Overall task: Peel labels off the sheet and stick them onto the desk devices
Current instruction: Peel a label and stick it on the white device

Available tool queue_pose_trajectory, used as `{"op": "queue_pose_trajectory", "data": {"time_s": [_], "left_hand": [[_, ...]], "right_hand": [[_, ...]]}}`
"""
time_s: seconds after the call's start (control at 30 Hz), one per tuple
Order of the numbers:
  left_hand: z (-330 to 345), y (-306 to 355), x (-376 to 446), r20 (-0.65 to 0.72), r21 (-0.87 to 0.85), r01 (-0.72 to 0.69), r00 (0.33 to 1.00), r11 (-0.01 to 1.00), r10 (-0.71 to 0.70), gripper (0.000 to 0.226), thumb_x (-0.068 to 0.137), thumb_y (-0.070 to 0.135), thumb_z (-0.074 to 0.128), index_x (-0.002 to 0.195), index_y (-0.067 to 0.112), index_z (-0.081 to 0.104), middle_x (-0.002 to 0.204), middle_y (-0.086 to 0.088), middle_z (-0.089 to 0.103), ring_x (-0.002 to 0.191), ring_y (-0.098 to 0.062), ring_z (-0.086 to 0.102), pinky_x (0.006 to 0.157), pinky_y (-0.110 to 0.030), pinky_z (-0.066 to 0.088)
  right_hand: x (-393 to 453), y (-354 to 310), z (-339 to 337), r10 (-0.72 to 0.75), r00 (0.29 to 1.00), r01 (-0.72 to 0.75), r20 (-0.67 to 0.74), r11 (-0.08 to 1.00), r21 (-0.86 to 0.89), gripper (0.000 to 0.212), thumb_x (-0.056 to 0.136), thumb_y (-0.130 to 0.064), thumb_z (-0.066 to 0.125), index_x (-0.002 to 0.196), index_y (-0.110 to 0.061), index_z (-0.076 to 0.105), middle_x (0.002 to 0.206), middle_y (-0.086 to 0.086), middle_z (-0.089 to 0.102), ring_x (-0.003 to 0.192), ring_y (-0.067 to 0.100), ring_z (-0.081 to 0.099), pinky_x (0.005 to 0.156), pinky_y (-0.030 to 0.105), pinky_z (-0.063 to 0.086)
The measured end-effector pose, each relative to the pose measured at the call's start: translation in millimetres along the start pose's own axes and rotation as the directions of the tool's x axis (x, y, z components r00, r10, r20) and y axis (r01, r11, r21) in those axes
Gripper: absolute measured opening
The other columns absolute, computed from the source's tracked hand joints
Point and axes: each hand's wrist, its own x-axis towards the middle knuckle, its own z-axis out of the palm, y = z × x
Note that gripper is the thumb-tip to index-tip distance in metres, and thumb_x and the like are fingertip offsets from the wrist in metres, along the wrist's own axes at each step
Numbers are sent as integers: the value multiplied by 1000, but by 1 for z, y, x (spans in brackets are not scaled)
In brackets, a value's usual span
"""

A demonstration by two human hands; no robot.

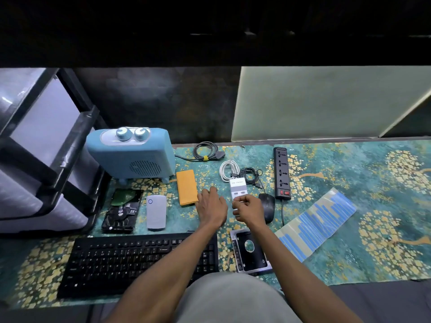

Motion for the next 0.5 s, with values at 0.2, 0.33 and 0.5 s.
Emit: {"op": "queue_pose_trajectory", "data": {"time_s": [0.2, 0.33, 0.5], "left_hand": [[27, 24, -19, -6, -33, -85, 996, 996, 85, 17, 101, 27, 47, 105, 14, 58, 106, -7, 64, 96, -27, 56, 79, -40, 47], [46, 66, -35, 45, -101, -218, 974, 971, 224, 21, 98, 27, 46, 85, 15, 56, 84, -6, 64, 76, -27, 58, 60, -38, 47], [71, 121, -50, 276, -251, -403, 842, 880, 464, 25, 99, 21, 48, 104, 8, 70, 98, -13, 71, 87, -30, 63, 70, -39, 49]], "right_hand": [[-17, 31, -63, 97, 923, -118, -373, 992, -34, 1, 91, -17, 70, 92, -16, 70, 87, 2, 71, 78, 22, 65, 67, 35, 51], [-38, 57, -103, 171, 796, -193, -580, 981, 23, 8, 90, -17, 70, 98, -17, 68, 87, 1, 67, 87, 29, 65, 72, 33, 46], [-55, 79, -133, 169, 727, -219, -666, 976, 9, 15, 91, -21, 72, 99, -22, 60, 110, 7, 64, 97, 32, 63, 77, 41, 51]]}}
